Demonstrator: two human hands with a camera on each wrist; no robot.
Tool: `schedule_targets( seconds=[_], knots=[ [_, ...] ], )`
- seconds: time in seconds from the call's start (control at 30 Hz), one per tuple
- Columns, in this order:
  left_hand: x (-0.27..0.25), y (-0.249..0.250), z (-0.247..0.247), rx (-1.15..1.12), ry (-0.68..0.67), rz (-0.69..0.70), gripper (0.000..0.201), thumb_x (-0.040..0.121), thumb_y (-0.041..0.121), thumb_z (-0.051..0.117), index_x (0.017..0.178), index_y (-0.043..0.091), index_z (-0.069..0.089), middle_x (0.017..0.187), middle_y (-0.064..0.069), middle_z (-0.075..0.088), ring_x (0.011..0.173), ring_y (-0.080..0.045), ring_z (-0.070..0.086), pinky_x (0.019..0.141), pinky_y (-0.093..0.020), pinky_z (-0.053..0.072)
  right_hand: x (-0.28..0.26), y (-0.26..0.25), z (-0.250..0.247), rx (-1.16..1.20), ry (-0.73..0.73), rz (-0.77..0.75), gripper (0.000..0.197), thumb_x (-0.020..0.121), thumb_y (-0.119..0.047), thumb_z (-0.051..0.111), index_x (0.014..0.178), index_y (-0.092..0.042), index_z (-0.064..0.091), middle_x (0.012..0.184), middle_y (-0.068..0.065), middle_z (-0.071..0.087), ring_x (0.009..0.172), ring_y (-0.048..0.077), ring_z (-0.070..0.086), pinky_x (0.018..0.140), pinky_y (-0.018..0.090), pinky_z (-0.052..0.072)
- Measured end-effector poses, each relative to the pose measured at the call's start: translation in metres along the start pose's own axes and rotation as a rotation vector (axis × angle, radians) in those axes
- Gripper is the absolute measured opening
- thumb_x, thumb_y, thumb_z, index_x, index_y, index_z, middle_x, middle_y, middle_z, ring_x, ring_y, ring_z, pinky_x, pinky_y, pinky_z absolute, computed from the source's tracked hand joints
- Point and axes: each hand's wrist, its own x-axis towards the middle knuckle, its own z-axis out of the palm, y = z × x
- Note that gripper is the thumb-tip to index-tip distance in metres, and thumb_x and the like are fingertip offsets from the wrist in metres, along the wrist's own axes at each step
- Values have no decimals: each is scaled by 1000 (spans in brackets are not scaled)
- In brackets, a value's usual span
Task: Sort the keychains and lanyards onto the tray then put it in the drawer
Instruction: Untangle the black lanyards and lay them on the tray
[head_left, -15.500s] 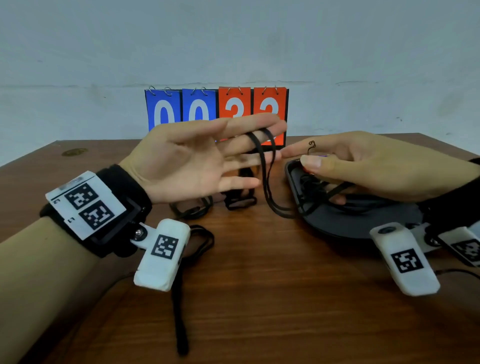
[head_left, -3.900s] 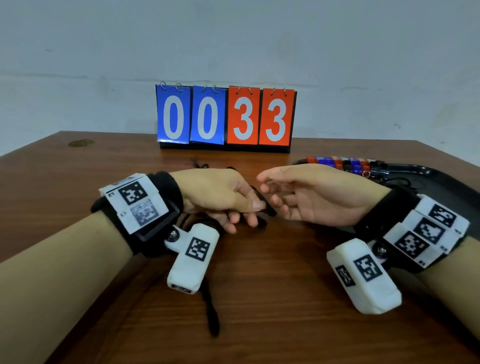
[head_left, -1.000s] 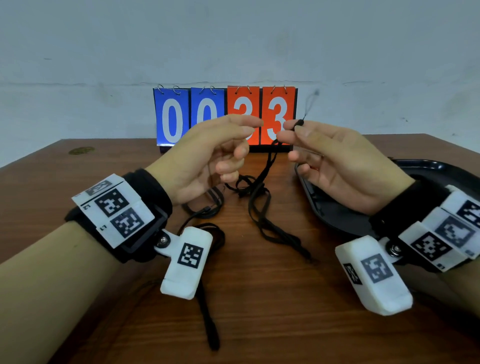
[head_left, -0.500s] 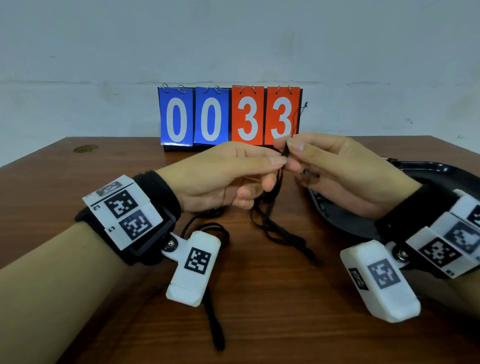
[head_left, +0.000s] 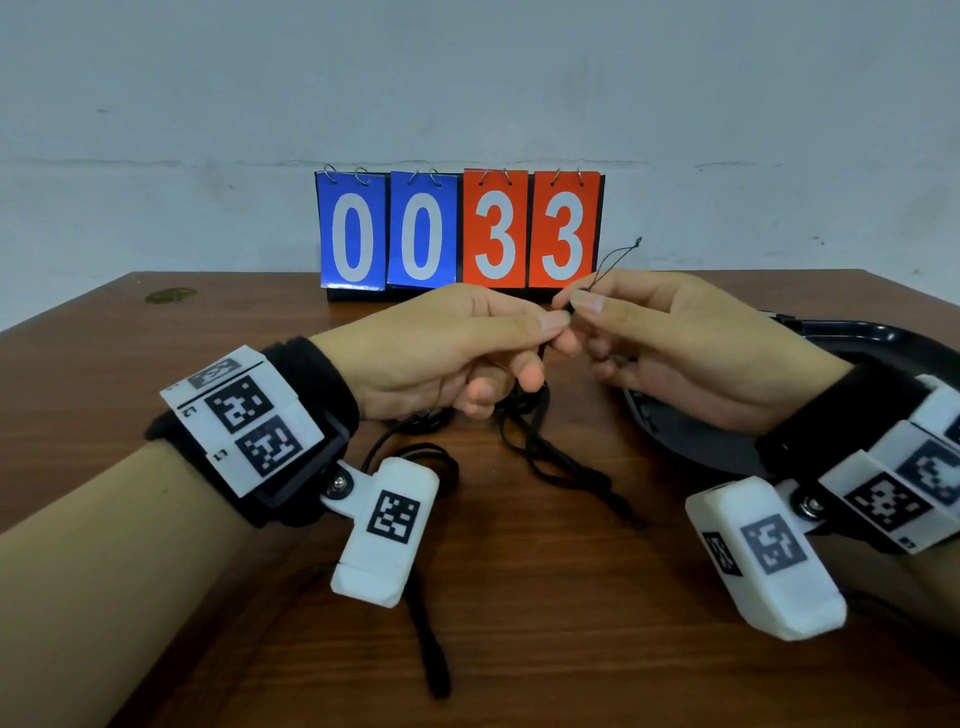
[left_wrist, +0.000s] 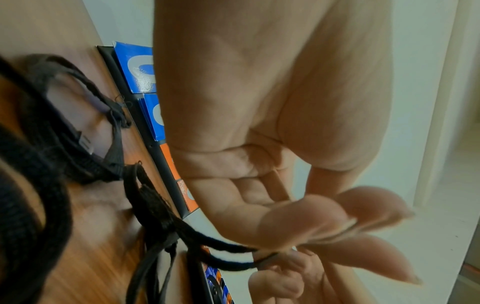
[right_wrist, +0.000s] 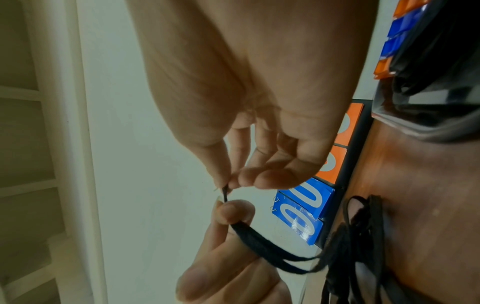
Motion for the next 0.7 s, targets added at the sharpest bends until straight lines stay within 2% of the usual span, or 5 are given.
schedule_targets(
  seconds=[0.2, 0.33, 0.4, 0.57, 0.7],
  knots=[
    [-1, 3, -4, -54, 118, 13, 30, 104, 38, 50, 82, 19, 54, 54, 6, 48, 36, -4, 35, 39, -18, 33, 5, -4, -6, 231, 131, -53, 15, 98, -23, 56, 107, -14, 64, 107, 3, 59, 79, 11, 59, 69, 23, 50],
    [0, 6, -15, -177, 239, 19, 32, 103, 40, 52, 77, 21, 51, 52, 9, 43, 35, -3, 30, 38, -17, 28, 4, -7, -8, 427, 97, -89, 26, 105, -20, 46, 93, -17, 69, 127, 8, 64, 109, 20, 65, 87, 30, 52],
    [0, 7, -19, -238, 277, 8, 32, 102, 41, 54, 76, 22, 50, 51, 10, 41, 34, -2, 28, 37, -17, 26, 3, -9, -7, 448, 79, -85, 38, 106, -21, 42, 85, -21, 74, 122, 4, 69, 118, 20, 64, 95, 32, 51],
    [-1, 7, -25, -328, 299, 23, 32, 100, 42, 56, 75, 22, 50, 50, 11, 40, 31, -1, 28, 35, -16, 24, 4, -7, -9, 415, 145, -16, 16, 106, -20, 39, 95, -18, 51, 77, -4, 54, 74, 14, 51, 73, 28, 39],
    [-4, 11, -29, -458, 318, 90, 34, 103, 40, 50, 74, 23, 47, 46, 12, 38, 27, -2, 27, 35, -15, 19, 4, -7, -11, 316, 181, 54, 17, 105, -20, 40, 91, -17, 50, 69, -5, 35, 60, 12, 29, 55, 24, 23]
  ],
)
